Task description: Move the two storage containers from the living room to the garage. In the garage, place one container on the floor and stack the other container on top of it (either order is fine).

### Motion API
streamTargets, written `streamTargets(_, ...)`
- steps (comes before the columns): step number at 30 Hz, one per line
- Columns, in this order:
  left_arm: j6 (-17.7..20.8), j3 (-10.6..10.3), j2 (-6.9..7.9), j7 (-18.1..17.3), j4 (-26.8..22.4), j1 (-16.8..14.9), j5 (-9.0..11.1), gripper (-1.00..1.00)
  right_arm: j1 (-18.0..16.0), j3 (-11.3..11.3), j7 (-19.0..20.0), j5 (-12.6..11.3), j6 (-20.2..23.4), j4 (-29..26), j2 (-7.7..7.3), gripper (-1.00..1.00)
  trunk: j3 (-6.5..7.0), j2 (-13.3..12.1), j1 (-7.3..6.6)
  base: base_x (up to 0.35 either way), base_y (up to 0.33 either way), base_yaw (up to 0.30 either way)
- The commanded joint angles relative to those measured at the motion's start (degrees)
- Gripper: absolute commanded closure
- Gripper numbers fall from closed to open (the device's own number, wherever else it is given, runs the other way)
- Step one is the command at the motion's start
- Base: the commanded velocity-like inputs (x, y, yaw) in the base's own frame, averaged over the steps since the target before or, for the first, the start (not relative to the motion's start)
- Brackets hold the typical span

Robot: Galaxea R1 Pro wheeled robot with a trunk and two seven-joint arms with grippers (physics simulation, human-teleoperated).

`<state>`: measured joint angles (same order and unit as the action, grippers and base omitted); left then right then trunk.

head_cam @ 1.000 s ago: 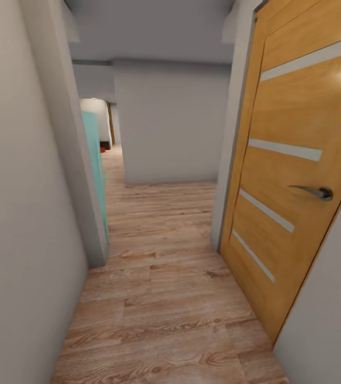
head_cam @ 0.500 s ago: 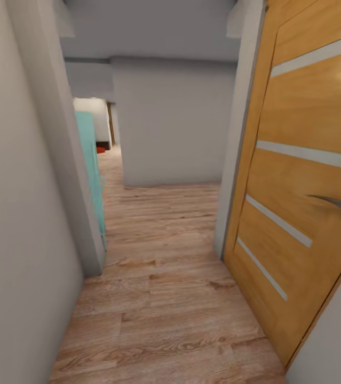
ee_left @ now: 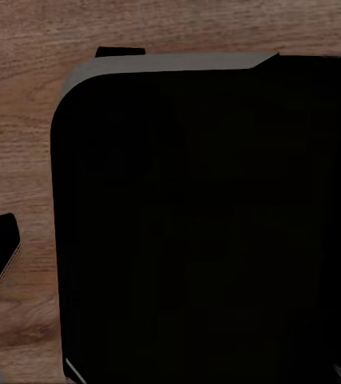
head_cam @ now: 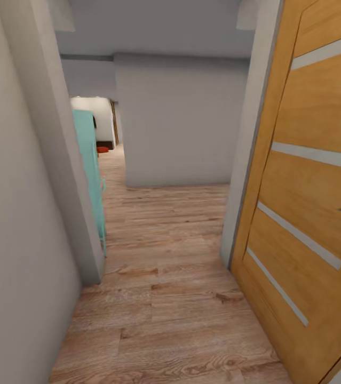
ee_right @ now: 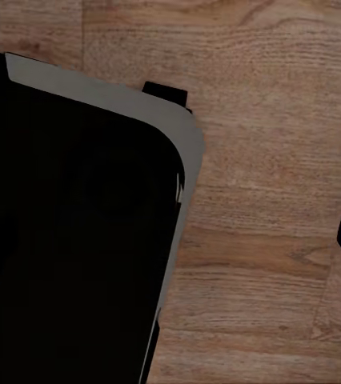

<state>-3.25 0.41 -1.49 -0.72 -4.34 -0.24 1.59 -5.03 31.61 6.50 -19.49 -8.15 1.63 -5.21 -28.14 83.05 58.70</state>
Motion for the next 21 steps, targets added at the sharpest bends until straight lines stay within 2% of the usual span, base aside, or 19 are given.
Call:
streamTargets(1,-0.17,0.03,0.00,-0.07,0.03,-0.02,0.17,-1.00,-0.06,0.38,0.35,-0.62,-0.31,0.19,0.02,-1.00,-0.05,0.03,0.03,0.316,0.000,0.000)
streamTargets(21,-0.18,0.03,0.00,-0.07,0.03,-0.02,0.17,-1.00,-0.06,0.39,0.36,0.27,-0.46,0.14,-0.03,-1.00,-0.06,0.03,0.03,0.316,0.000,0.000)
